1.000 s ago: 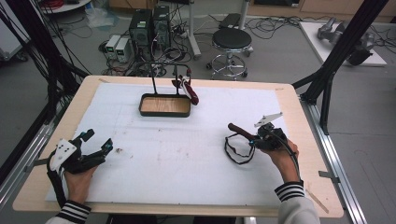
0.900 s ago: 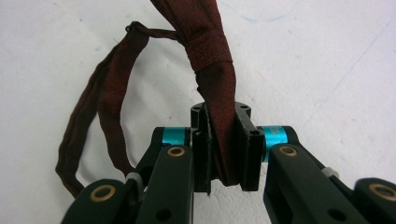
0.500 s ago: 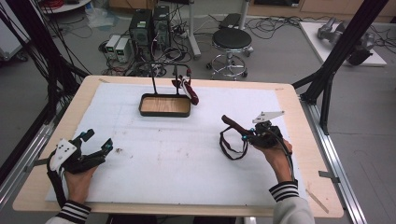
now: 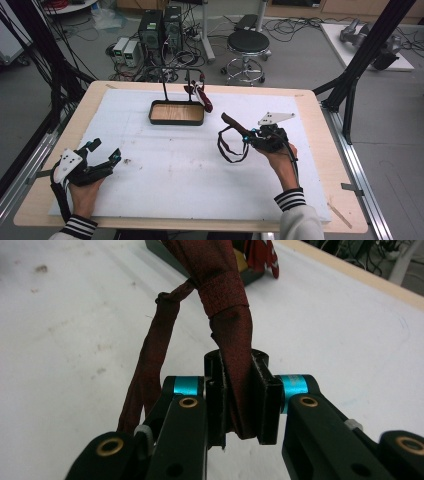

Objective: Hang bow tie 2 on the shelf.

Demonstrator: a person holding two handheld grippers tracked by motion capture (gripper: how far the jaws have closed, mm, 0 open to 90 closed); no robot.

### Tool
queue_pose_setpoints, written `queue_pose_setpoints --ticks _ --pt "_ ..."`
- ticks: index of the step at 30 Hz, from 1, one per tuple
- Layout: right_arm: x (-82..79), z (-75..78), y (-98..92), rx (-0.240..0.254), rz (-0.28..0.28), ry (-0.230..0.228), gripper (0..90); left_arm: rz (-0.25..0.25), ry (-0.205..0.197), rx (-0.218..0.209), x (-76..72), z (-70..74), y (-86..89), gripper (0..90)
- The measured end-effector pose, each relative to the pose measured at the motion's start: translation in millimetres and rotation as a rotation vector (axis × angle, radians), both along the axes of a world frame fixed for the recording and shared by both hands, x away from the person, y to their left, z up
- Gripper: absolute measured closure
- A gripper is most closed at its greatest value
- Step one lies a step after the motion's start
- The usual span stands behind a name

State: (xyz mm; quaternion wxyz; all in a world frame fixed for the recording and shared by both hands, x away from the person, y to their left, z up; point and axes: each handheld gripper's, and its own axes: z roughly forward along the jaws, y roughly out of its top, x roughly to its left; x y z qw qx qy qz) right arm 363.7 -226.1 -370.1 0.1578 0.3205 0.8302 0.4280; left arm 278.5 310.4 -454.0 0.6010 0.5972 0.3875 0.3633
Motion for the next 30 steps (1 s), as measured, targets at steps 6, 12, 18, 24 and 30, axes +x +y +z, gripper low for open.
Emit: queue_pose_setpoints --ticks 6,12,18,24,30 --pt "4.5 5.5 14.1 0.040 0.011 -0.018 79.5 0.000 0.001 0.000 0.0 0.0 0.0 17.8" --pt "9.7 8.5 26.9 0.078 0.011 -0.038 79.5 0.000 0.001 0.001 0.0 0.1 0.1 17.8" --pt "14.5 13.9 41.6 0.096 0.013 -0.048 79.5 0.000 0.002 0.002 0.0 0.1 0.2 17.8" --pt "20.1 21.0 57.7 0.111 0.013 -0.062 79.5 -0.001 0.003 0.002 0.0 0.1 0.3 17.8" --pt "26.1 23.3 70.7 0.136 0.003 -0.064 79.6 -0.001 0.003 0.002 0.1 0.1 0.3 17.8"
